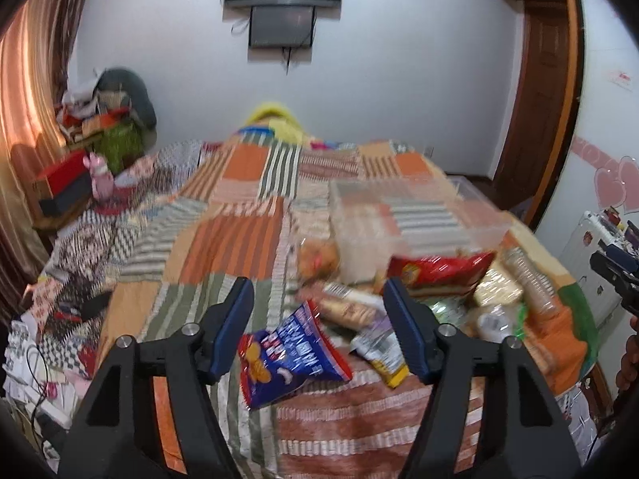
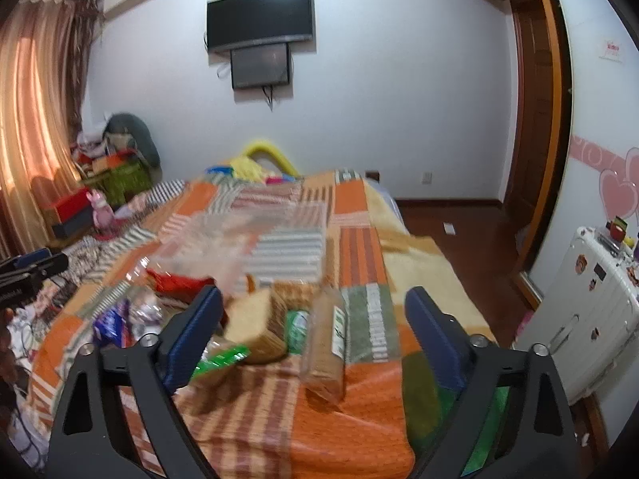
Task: Organize snacks
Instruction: 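Grasp the blue biscuit bag with left tool while right tool grasps the cracker roll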
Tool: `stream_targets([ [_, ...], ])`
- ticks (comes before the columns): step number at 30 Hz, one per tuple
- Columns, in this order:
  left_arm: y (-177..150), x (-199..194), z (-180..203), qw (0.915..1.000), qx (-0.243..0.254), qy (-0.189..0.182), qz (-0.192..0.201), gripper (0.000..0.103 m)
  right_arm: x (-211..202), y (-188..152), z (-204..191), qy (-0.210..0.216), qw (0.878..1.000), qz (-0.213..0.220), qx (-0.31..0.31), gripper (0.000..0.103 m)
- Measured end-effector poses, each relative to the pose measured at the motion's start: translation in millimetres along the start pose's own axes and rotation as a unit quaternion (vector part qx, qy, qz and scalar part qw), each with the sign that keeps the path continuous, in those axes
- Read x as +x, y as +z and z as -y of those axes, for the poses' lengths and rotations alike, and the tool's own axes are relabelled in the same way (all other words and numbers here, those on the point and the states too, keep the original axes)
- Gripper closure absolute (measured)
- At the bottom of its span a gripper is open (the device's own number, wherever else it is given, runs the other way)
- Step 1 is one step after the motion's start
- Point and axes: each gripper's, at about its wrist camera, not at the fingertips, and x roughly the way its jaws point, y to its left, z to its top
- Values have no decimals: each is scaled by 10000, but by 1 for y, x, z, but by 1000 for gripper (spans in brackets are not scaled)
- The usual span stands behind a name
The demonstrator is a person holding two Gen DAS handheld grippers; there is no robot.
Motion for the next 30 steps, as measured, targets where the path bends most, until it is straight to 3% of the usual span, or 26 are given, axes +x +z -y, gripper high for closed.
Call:
stream_targets([
  [2, -4, 11, -9, 9998, -26, 52, -199, 44, 8, -2, 2, -27, 9999, -149, -5, 24],
  [6, -18, 39, -28, 9978, -149, 124, -627, 46, 25, -7, 8, -19, 9989, -469, -14, 36],
  [10, -29, 61, -43, 9940, -445, -43, -999, 46, 39, -12, 13, 23, 9978, -668, 34, 38],
  [14, -37, 77, -50, 9904, -746, -42, -1163, 25, 49, -13, 15, 45, 9969, -787, 91, 38],
  [19, -41, 93, -44, 9900, -631, 39, -1258, 9, 59, -13, 15, 71, 9957, -926, 68, 38],
  [25, -51, 118, -44, 9842, -631, 34, -1653, 8, 71, -18, 18, 147, 9936, -1117, 123, 38],
  [30, -57, 128, -52, 9802, -925, -142, -1744, 6, 84, -22, 19, 180, 9910, -1318, 131, 39],
])
